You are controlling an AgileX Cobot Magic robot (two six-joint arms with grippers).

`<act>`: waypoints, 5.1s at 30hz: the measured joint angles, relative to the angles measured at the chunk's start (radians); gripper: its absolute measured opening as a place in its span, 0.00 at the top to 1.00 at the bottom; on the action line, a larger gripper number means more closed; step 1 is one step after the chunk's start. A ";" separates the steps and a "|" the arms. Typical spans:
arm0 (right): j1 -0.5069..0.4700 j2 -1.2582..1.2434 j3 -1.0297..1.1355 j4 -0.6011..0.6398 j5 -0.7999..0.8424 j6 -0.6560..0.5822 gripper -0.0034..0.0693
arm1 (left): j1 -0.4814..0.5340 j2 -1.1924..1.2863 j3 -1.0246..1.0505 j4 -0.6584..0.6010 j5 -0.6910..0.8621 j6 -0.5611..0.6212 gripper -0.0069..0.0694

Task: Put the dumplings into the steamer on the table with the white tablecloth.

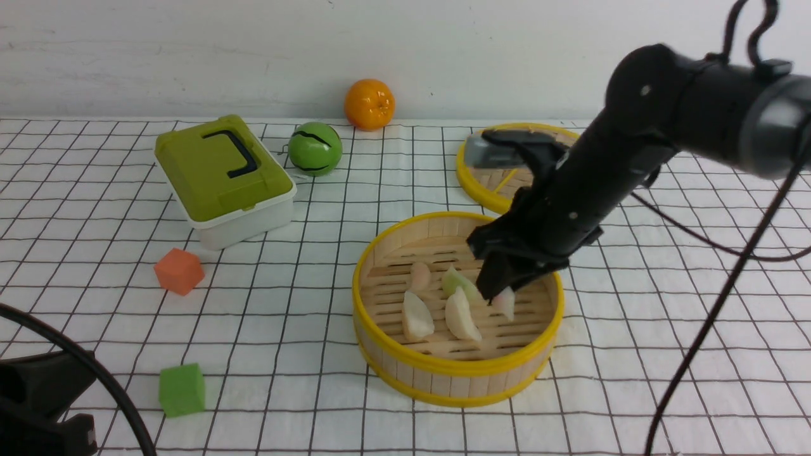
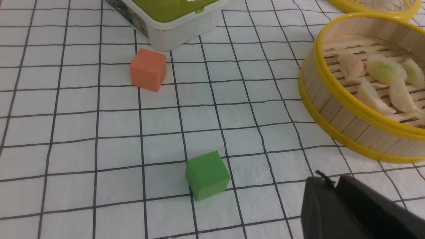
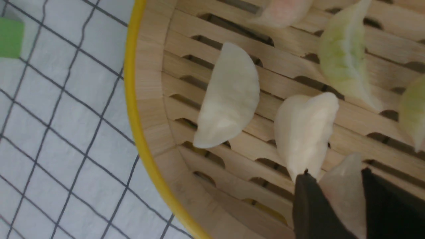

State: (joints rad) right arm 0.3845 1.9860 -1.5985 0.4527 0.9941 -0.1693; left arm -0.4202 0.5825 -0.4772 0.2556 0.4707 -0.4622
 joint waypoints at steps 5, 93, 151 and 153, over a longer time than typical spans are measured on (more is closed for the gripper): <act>0.028 0.051 0.001 -0.100 -0.040 0.115 0.71 | 0.000 0.000 0.000 0.000 0.000 0.000 0.83; -0.397 -1.997 1.618 -0.422 -0.613 0.244 0.95 | 0.000 0.000 0.000 0.002 0.001 0.000 0.74; -0.399 -1.997 1.618 -0.419 -0.610 0.244 0.84 | 0.379 -0.591 0.507 -0.291 -0.097 0.365 0.89; -0.399 -1.997 1.618 -0.419 -0.610 0.244 0.84 | 0.379 -0.591 0.507 -0.291 -0.097 0.366 0.89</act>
State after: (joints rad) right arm -0.0145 -0.0110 0.0192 0.0337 0.3840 0.0750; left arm -0.0412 -0.0085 0.0297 -0.0355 0.3737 -0.0959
